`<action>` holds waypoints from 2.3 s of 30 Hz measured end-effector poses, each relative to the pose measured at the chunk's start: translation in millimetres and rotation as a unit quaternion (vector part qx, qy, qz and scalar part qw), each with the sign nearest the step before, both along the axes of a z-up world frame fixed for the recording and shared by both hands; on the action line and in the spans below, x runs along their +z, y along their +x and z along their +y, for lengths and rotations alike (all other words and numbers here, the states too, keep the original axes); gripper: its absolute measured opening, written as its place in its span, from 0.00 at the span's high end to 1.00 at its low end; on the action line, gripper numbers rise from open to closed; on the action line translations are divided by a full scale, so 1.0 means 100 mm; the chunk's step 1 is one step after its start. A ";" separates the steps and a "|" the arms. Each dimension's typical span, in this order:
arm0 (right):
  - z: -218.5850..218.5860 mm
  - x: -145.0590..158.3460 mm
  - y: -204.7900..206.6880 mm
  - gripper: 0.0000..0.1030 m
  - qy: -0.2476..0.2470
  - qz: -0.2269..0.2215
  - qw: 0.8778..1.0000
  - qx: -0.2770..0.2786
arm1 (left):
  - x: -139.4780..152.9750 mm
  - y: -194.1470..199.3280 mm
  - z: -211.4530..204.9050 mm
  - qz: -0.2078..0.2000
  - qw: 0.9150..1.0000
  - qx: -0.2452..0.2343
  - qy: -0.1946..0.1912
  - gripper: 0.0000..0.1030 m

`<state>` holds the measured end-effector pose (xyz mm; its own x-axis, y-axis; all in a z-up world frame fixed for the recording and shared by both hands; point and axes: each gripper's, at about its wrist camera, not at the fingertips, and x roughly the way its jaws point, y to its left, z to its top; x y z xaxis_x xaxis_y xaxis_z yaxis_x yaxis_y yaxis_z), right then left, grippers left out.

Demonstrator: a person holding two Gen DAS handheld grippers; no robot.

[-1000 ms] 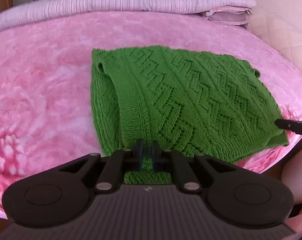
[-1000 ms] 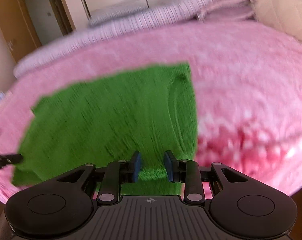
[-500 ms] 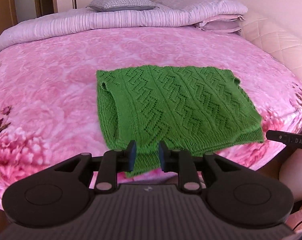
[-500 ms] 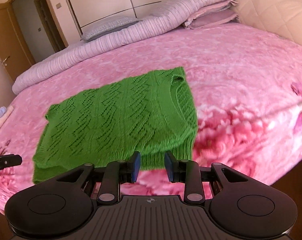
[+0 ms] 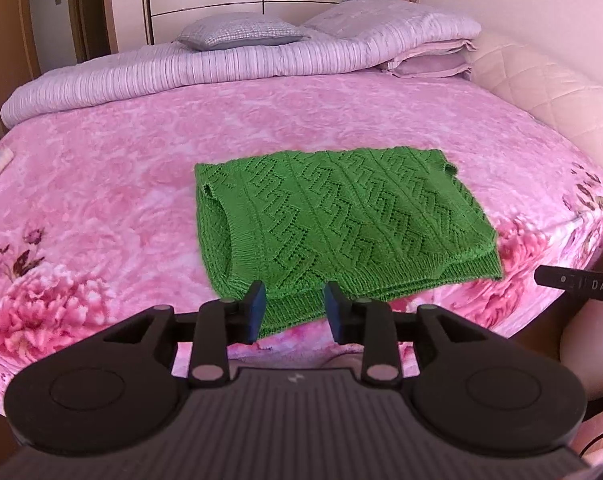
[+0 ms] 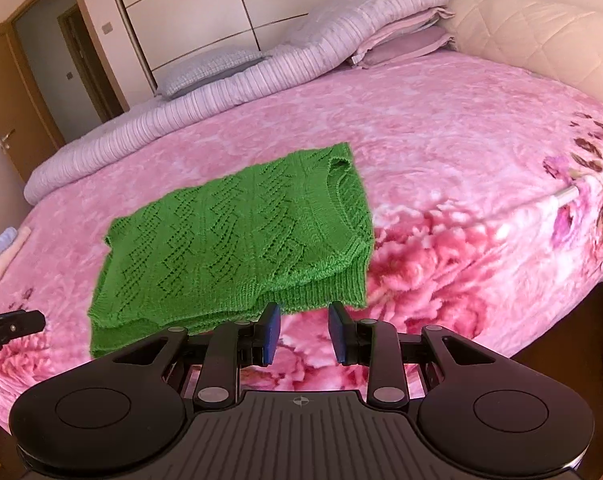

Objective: Fold clothes

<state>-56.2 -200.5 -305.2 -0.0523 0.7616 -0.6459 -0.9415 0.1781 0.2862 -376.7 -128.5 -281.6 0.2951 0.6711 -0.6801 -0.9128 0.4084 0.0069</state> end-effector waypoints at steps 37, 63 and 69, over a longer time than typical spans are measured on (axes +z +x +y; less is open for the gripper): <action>0.70 -0.47 0.81 0.71 -0.018 0.152 0.988 -0.007 | -0.46 0.26 0.92 -0.022 0.997 -0.035 -0.069 0.72; 2.31 -1.03 1.46 0.84 0.003 0.298 0.954 0.022 | -0.85 0.77 1.99 -0.062 0.991 -0.032 -0.110 0.72; 2.35 -1.20 1.68 0.83 0.000 0.379 0.925 -0.003 | -0.84 0.73 2.01 -0.077 0.990 -0.027 -0.118 0.72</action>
